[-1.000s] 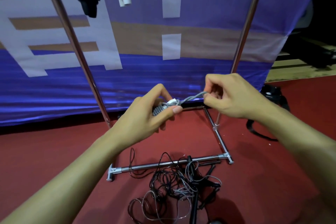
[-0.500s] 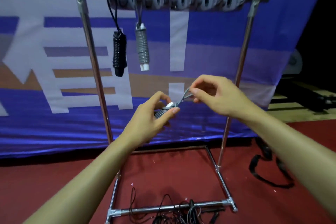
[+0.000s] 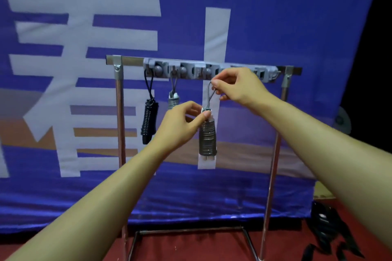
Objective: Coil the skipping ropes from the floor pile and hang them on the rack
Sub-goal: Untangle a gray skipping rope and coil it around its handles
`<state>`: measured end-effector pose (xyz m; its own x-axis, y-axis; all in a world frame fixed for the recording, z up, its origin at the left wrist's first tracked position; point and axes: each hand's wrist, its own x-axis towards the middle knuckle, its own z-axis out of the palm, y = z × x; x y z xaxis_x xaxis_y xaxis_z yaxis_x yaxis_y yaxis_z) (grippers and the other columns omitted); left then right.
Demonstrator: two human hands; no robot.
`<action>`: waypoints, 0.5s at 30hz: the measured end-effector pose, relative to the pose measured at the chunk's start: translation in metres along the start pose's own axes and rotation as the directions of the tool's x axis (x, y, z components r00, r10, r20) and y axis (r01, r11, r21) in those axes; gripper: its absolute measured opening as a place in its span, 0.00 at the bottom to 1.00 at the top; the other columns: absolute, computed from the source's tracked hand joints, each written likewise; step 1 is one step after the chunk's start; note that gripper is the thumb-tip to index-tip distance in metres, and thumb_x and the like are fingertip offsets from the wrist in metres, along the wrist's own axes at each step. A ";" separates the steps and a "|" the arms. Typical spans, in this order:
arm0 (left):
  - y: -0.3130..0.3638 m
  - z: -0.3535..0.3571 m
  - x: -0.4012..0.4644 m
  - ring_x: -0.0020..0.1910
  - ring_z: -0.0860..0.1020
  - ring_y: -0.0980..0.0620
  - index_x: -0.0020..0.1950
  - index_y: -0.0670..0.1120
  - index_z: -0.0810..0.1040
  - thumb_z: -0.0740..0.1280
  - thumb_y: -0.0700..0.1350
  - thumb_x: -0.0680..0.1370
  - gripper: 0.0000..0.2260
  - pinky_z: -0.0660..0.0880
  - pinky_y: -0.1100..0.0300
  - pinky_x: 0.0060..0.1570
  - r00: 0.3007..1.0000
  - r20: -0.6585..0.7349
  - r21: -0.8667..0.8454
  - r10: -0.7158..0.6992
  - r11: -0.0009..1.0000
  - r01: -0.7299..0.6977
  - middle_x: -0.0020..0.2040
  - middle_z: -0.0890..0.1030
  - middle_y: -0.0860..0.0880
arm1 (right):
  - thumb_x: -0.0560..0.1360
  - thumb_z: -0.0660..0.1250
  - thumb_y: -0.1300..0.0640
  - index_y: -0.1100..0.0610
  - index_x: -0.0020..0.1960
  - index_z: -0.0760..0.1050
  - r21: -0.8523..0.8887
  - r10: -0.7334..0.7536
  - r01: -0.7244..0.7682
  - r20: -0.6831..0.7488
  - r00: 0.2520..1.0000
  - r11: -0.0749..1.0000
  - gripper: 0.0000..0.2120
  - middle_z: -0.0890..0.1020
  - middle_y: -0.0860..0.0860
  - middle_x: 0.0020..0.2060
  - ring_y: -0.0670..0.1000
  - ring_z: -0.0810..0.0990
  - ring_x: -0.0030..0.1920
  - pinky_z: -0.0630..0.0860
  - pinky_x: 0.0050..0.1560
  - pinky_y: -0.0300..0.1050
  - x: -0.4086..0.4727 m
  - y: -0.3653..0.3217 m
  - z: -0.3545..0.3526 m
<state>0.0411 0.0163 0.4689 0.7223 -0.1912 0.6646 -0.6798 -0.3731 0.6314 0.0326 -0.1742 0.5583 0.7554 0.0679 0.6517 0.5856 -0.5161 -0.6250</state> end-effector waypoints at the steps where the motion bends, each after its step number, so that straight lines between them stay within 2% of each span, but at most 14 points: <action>1: 0.002 -0.003 0.011 0.43 0.85 0.54 0.51 0.52 0.82 0.71 0.59 0.78 0.11 0.84 0.47 0.46 1.000 -0.013 0.019 0.001 1.000 0.000 0.47 0.85 0.54 | 0.79 0.72 0.58 0.58 0.50 0.84 -0.015 -0.015 0.014 -0.025 1.000 1.000 0.03 0.86 0.53 0.40 0.45 0.85 0.38 0.82 0.40 0.40 0.011 -0.003 0.000; 4: 0.003 -0.010 0.040 0.46 0.84 0.55 0.53 0.51 0.84 0.72 0.59 0.78 0.12 0.84 0.48 0.48 0.998 -0.068 0.084 0.006 0.996 0.000 0.48 0.85 0.54 | 0.78 0.73 0.58 0.57 0.51 0.84 -0.072 -0.038 0.031 -0.099 0.994 0.997 0.03 0.86 0.51 0.39 0.46 0.86 0.38 0.82 0.37 0.38 0.037 -0.009 0.003; 8: -0.001 -0.011 0.065 0.48 0.84 0.56 0.54 0.50 0.84 0.71 0.59 0.79 0.13 0.83 0.48 0.52 0.997 -0.081 0.103 -0.007 0.995 0.015 0.48 0.85 0.55 | 0.78 0.73 0.57 0.55 0.49 0.85 -0.156 -0.036 0.011 -0.158 0.987 0.988 0.02 0.85 0.50 0.35 0.45 0.85 0.33 0.84 0.37 0.41 0.065 -0.005 0.013; 12: -0.011 -0.010 0.078 0.46 0.84 0.54 0.55 0.48 0.83 0.69 0.59 0.80 0.15 0.83 0.48 0.51 0.995 -0.097 0.184 0.006 0.983 0.012 0.51 0.85 0.53 | 0.79 0.72 0.59 0.57 0.49 0.84 -0.202 -0.038 0.000 -0.185 0.982 0.979 0.03 0.85 0.51 0.35 0.44 0.84 0.29 0.83 0.32 0.39 0.080 0.002 0.027; 15: -0.022 -0.008 0.081 0.44 0.84 0.54 0.56 0.48 0.83 0.69 0.59 0.80 0.16 0.83 0.48 0.49 0.993 -0.117 0.234 0.016 0.972 0.012 0.51 0.86 0.53 | 0.80 0.70 0.61 0.57 0.50 0.84 -0.229 -0.011 -0.032 -0.184 0.983 0.973 0.04 0.86 0.51 0.38 0.46 0.86 0.31 0.85 0.35 0.43 0.085 0.009 0.035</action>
<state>0.1138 0.0163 0.5121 0.6913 -0.0895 0.7170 -0.6226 -0.5774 0.5282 0.1128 -0.1432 0.5926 0.6820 -0.0843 0.7265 0.4785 -0.6998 -0.5304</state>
